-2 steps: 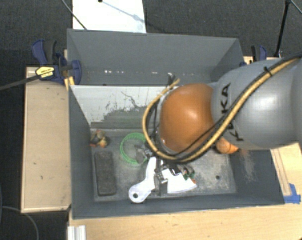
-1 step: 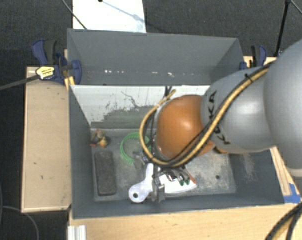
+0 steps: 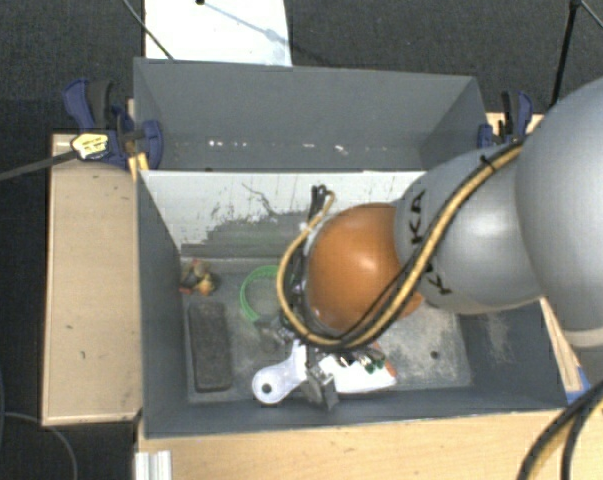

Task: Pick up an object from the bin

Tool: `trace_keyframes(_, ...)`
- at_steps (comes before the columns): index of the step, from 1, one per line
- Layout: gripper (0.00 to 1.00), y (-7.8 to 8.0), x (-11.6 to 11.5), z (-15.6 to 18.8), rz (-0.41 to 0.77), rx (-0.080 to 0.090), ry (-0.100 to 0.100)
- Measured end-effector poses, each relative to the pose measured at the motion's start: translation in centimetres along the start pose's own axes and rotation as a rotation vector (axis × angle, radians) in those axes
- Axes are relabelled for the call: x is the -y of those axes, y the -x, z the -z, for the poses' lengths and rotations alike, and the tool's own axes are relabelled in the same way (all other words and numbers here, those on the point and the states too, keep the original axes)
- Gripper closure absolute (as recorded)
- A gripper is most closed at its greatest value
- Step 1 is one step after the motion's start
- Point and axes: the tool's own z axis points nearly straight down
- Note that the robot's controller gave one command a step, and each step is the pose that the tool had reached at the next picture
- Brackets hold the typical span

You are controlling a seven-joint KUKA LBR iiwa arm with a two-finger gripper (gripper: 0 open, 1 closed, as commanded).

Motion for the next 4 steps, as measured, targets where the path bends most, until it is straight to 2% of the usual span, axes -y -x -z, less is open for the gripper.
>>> trace_keyframes(1,1.0,-0.8,0.7,-0.4,-0.233,-0.005,0.004)
trace_keyframes(3,1.0,-0.9,0.6,0.0,-0.235,-0.007,0.005)
trace_keyframes(4,1.0,-1.0,0.6,2.0,-0.236,-0.009,0.004)
